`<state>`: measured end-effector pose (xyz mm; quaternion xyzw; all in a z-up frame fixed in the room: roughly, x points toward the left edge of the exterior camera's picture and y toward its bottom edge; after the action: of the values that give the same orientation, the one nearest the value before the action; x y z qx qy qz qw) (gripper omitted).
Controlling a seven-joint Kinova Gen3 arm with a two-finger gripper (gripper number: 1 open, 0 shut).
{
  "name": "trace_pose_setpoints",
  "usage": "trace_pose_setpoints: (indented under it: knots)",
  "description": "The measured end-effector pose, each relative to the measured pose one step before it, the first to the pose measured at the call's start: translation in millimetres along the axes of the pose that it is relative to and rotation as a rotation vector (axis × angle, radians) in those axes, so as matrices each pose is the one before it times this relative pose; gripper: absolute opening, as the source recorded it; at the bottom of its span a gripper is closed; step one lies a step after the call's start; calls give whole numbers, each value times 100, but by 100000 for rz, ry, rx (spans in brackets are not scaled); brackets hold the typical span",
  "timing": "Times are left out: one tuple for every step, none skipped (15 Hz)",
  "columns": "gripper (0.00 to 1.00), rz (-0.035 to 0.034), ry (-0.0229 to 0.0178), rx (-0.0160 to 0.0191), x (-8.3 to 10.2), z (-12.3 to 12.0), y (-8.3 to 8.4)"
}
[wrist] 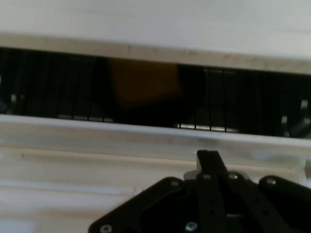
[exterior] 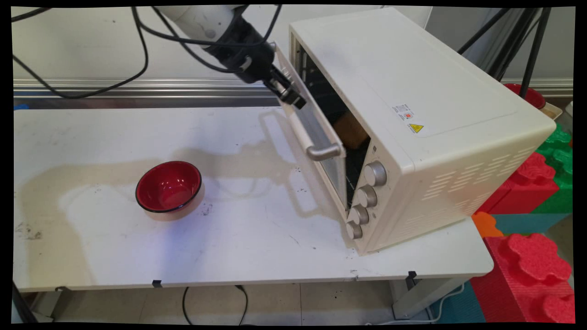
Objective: Open the oven
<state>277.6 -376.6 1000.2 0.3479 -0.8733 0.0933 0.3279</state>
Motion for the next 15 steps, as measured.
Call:
trace_pose_setpoints:
  knots:
    - [0,-55,-1062,-95,-486,-196,76]
    - [0,-80,-739,-4,-386,-159,34]
    - [0,-117,-1301,-20,-640,-228,58]
    - [0,-154,-1129,55,-588,-178,24]
    - [0,-315,-1230,162,-713,-207,16]
    - [0,-183,-1008,60,-518,-76,15]
    - [0,-264,-1216,136,-620,-35,-8]
    - [0,-253,-1178,127,-594,-3,-14]
    - [0,-207,-1036,142,-511,23,-27]
    - [0,-129,-648,50,-320,34,-18]
    - [0,-137,-1006,108,-449,85,-34]
    - [0,-175,-1151,126,-543,97,-47]
    - [0,-207,-1113,93,-520,121,-43]
    - [0,-97,-909,89,-436,110,-26]
    - [0,-40,-563,24,-283,93,-11]
